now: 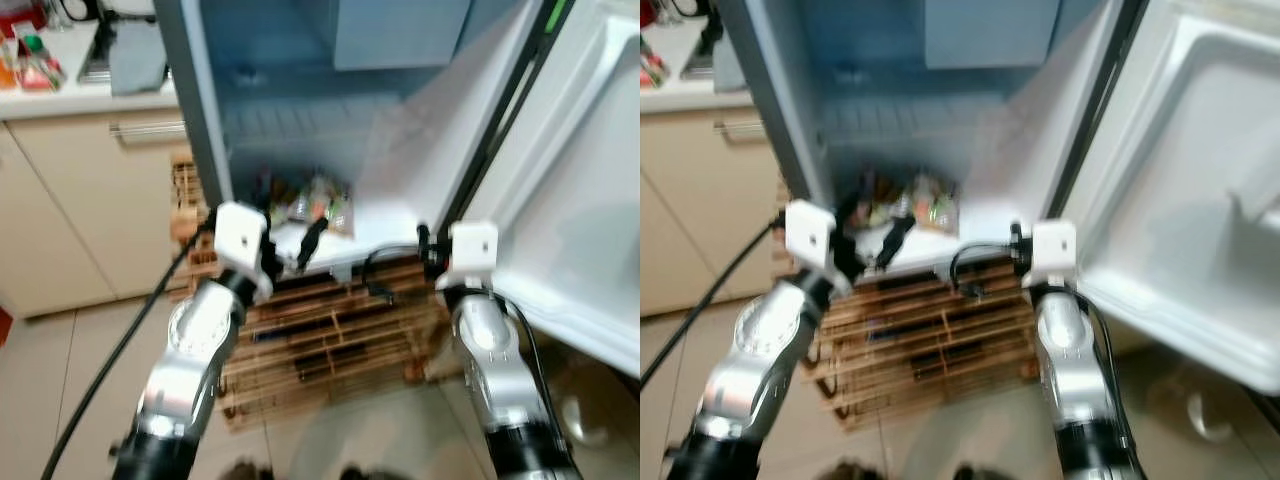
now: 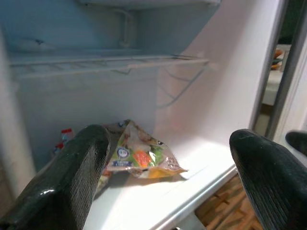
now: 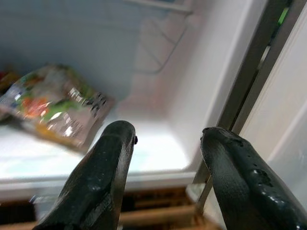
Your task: Restocking fridge
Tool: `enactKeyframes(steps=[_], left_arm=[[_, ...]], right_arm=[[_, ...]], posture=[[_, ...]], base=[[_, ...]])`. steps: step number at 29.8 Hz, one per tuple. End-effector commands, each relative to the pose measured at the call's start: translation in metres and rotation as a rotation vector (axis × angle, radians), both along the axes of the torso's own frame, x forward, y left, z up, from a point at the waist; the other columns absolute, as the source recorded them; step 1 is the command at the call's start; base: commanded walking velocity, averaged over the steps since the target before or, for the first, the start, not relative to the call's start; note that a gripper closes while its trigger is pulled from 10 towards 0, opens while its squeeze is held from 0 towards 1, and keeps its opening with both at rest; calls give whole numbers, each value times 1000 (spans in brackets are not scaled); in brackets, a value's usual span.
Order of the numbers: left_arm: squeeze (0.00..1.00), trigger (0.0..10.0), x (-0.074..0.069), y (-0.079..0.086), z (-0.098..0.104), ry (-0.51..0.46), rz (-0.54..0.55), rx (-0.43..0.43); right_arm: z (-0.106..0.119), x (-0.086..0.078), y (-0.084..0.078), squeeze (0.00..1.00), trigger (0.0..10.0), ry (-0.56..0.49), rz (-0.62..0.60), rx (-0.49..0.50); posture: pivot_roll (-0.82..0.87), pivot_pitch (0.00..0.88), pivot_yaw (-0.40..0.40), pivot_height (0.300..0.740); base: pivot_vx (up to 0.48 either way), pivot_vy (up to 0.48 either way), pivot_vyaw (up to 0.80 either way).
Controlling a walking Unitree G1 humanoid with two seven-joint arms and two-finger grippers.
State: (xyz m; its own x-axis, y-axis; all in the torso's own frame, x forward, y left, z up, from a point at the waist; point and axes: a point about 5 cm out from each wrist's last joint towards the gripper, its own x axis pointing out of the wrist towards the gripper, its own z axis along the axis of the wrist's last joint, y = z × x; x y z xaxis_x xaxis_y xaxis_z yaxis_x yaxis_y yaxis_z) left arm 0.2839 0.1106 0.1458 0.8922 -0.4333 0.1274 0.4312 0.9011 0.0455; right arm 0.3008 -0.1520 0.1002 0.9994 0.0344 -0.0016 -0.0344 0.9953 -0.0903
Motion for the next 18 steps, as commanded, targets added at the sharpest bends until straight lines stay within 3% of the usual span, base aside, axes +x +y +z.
enactKeyframes(steps=[1, 10, 18], left_arm=[[0, 10000, 1, -2, 4, -15, 1, 7], [0, 10000, 2, -5, 3, -21, -47, 18], [0, 10000, -1, -14, 4, -30, -109, -4]], right_arm=[[3, 1, -2, 0, 10000, -17, -4, 8], [-2, 1, -9, 0, 10000, -10, -39, 11], [-7, -5, -10, 0, 10000, -1, -24, -16]], posture=[[-52, 0, -27, 740], [-71, 0, 6, 740], [-91, 0, 7, 740]], base=[[0, 0, 0], [0, 0, 0], [0, -422, 0]])
